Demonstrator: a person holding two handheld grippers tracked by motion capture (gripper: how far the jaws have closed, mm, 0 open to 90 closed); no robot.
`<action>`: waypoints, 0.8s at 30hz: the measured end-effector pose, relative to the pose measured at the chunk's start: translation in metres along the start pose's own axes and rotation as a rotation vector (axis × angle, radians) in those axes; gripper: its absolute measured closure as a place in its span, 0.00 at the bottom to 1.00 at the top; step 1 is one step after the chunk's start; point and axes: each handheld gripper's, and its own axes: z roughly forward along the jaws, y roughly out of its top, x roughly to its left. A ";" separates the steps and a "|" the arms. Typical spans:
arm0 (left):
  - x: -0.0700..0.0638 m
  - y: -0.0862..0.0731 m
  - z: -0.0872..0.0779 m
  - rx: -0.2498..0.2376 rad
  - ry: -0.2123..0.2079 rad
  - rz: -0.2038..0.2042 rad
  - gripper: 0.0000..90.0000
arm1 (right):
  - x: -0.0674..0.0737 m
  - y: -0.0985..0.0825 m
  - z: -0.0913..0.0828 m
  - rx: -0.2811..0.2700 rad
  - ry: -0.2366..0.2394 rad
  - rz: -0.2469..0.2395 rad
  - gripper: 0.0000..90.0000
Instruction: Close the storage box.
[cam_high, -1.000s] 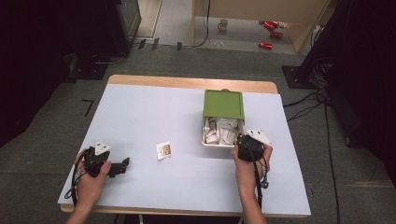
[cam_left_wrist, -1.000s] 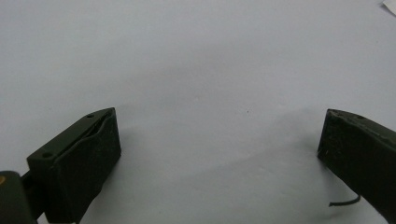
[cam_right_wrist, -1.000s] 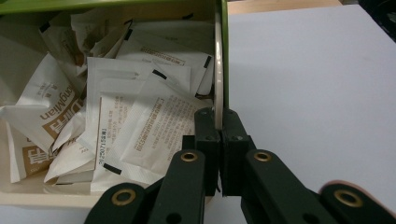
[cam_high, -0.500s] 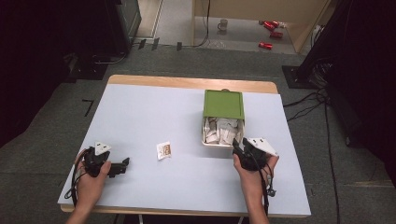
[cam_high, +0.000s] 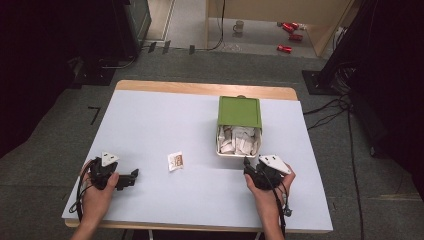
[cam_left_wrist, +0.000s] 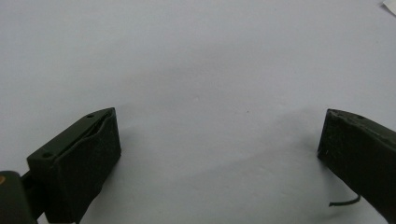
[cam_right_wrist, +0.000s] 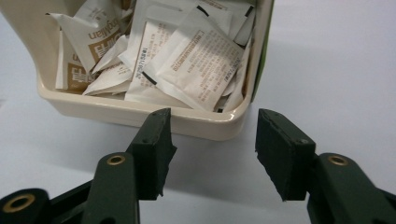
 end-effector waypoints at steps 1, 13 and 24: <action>0.000 0.000 0.000 0.000 0.000 0.000 0.00 | 0.001 0.000 0.000 0.001 0.003 -0.007 0.53; 0.000 0.000 0.000 0.000 0.000 0.000 0.00 | 0.004 -0.001 0.005 0.027 -0.014 -0.029 0.54; 0.000 0.000 0.000 0.000 0.000 0.000 0.00 | 0.006 0.011 0.017 0.042 -0.043 -0.020 0.46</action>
